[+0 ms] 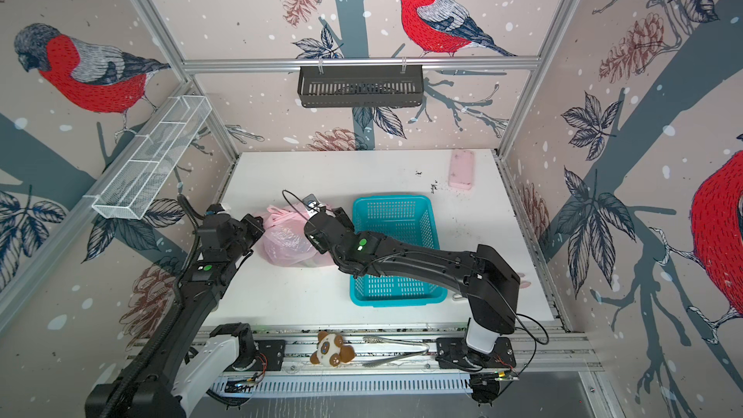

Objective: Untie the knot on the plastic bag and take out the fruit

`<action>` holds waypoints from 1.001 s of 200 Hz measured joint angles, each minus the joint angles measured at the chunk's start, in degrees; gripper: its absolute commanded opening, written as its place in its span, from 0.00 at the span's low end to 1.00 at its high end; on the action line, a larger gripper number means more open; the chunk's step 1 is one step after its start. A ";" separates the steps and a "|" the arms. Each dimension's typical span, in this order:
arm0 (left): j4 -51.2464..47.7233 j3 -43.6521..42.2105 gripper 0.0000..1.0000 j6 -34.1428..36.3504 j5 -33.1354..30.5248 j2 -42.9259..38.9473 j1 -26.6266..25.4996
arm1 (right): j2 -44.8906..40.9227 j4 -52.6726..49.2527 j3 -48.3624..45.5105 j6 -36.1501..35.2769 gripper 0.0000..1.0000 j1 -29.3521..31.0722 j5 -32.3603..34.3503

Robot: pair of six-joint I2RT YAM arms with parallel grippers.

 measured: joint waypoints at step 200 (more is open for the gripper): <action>0.79 -0.24 0.00 0.15 0.00 1.99 0.70 | 4.35 4.33 -0.26 -7.34 0.13 -1.29 3.69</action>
